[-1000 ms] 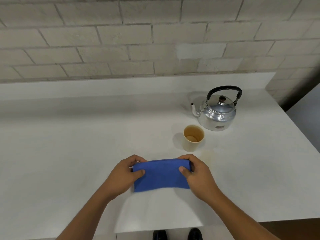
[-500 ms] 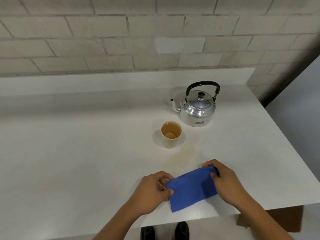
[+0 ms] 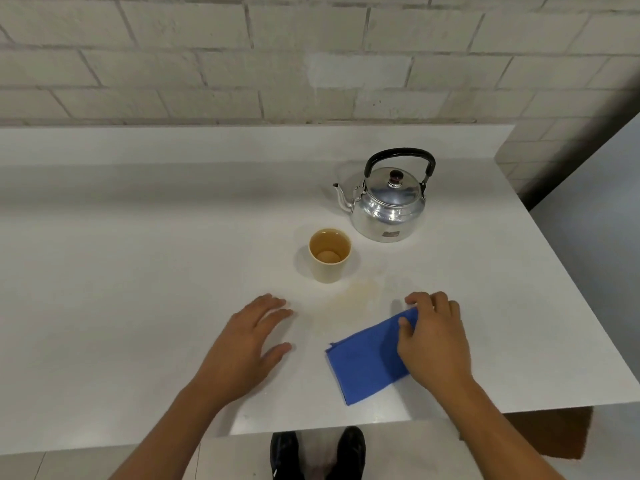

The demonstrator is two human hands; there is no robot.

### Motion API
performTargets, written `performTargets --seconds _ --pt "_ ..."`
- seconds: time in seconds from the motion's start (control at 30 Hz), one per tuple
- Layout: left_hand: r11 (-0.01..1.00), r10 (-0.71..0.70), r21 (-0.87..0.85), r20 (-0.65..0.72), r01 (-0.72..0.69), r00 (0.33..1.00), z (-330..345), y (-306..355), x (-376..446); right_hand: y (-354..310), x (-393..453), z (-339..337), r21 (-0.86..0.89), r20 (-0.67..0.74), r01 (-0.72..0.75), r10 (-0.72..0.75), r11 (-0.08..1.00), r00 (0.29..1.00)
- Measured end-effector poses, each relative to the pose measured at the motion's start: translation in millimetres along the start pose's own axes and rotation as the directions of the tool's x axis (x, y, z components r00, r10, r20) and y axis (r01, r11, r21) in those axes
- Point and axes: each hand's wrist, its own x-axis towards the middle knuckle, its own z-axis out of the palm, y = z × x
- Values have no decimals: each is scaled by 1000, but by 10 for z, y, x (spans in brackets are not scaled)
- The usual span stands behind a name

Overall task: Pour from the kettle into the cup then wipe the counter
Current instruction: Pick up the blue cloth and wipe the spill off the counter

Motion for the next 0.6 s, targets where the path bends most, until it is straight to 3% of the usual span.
performTargets --seconds 0.1,0.23,0.47,0.6 --pt "993 -65 101 68 58 996 59 -160 -70 -213 -236 123 -65 -20 -57 56 996 998" --pt "985 -121 138 95 107 988 158 -234 -177 -266 -514 268 -152 61 -88 98 985 993" --pt "978 -85 196 94 66 992 150 -191 -184 277 -218 226 22 217 -215 205 976 954" --pt "976 -85 209 118 59 989 137 -186 -180 448 293 265 47 200 -177 164 983 966"
